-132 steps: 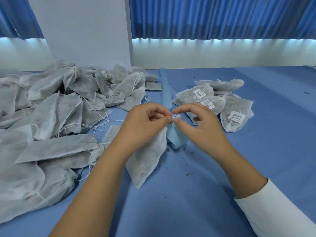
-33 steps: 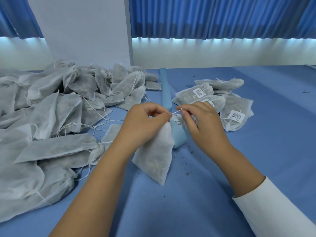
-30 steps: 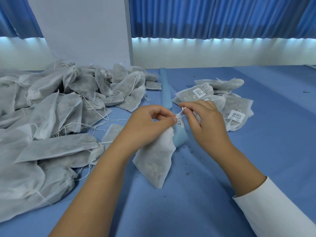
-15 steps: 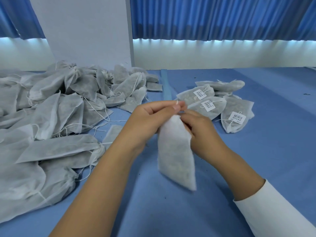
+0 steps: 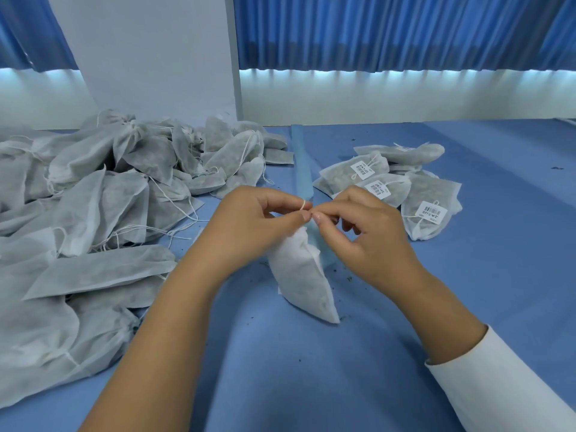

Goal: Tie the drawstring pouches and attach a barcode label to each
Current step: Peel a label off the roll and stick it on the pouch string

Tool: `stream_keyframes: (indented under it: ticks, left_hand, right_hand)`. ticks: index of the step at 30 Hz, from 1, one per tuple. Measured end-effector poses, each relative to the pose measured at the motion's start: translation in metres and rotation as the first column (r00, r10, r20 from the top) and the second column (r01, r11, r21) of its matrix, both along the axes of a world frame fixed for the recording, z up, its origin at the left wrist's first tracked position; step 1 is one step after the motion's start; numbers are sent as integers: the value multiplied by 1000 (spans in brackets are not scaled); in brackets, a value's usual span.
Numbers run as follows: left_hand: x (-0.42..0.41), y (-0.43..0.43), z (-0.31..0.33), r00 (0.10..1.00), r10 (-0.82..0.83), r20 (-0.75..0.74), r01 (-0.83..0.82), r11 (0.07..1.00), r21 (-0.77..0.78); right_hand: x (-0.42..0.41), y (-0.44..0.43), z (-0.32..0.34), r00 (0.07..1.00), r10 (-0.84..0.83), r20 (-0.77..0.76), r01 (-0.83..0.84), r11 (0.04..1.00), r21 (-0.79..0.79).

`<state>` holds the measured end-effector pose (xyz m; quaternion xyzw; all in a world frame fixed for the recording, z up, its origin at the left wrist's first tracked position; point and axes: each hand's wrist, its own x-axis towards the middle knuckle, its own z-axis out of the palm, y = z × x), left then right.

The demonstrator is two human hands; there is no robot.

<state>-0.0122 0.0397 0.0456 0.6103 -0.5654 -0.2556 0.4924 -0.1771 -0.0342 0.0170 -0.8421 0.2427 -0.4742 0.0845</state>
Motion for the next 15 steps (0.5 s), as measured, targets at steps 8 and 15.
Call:
stream_keyframes:
  ticks: [8, 15]
  left_hand:
    - [-8, 0, -2, 962, -247, -116, 262, 955, 139]
    - [-12, -5, -2, 944, -115, -311, 159, 980, 121]
  right_hand:
    - [0, -1, 5, 977, 77, 198, -138, 939, 316]
    - [1, -5, 7, 912, 143, 383, -387, 606, 695]
